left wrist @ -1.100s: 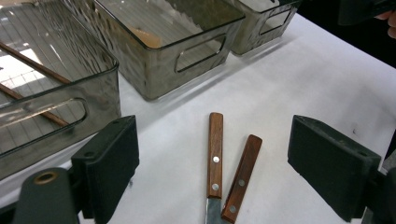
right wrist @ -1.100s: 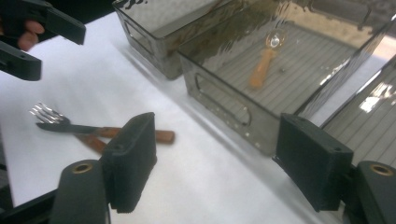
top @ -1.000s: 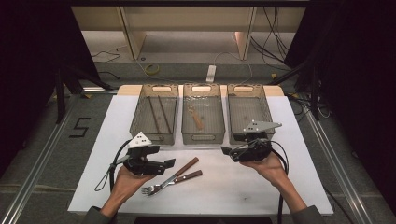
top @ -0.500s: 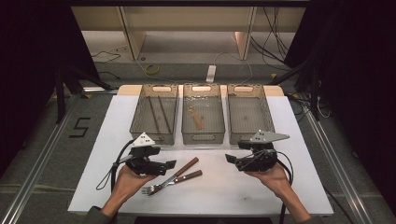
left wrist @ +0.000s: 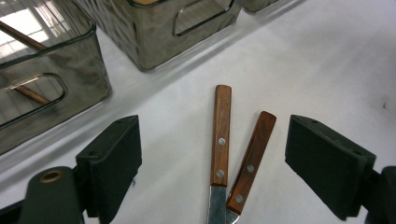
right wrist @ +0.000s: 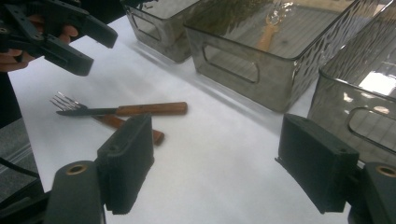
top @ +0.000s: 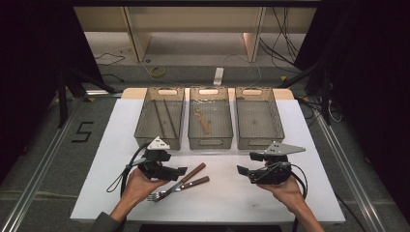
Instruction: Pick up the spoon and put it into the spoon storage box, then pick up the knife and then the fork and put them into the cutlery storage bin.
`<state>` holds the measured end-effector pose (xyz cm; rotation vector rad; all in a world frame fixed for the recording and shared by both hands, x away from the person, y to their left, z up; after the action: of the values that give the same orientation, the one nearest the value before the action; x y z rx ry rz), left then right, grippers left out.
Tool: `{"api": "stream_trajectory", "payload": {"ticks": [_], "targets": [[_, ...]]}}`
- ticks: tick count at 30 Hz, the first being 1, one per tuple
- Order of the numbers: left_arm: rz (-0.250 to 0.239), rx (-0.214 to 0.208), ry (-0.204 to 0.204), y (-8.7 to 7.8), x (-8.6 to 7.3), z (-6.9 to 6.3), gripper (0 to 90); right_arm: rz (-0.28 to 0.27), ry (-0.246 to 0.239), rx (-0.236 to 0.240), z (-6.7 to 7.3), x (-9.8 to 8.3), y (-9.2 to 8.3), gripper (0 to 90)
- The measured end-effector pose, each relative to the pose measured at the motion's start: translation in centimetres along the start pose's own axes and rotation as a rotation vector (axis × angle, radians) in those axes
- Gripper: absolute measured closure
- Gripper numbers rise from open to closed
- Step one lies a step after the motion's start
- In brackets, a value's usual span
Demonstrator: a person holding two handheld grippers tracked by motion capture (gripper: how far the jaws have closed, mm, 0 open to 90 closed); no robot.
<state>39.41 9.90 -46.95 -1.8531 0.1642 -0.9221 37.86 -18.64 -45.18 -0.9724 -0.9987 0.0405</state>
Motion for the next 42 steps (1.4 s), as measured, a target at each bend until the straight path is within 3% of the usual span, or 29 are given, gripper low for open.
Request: {"api": "stream_trajectory", "payload": {"ticks": [3, 14, 27, 37, 42], "targets": [[0.037, 0.011, 0.001, 0.5, -0.1, 0.1, 18.0, -0.006, -0.002, 0.007, 0.3, 0.0, 0.1, 27.0], [0.078, 0.026, -0.006, 1.2, 0.1, 0.5, 19.8, -0.011, -0.001, 0.015, 0.9, -0.6, 0.0, 26.5], [0.169, 0.056, 0.008, 2.6, 0.3, 0.8, 24.9, 0.003, -0.008, 0.013, 1.1, -0.9, 0.1, 26.3], [0.236, 0.028, 0.043, 3.4, 0.1, 0.4, 33.0, 0.016, -0.022, 0.011, 1.4, -0.9, 0.2, 26.3], [0.268, 0.042, 0.058, 4.1, -0.1, 0.1, 37.6, 0.018, -0.026, 0.013, 1.5, -0.9, 0.3, 26.3]]}}
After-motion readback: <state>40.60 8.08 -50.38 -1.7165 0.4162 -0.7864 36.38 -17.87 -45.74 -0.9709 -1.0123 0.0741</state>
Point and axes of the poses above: each handheld gripper's, and its own axes: y roughly forward along the jaws, x roughly out of its top, z roughly to its left, the point moved 6 cm from there along y, roughly forward along the jaws, and after that the axes turned 13 degrees about z, right-handed, at the moved point
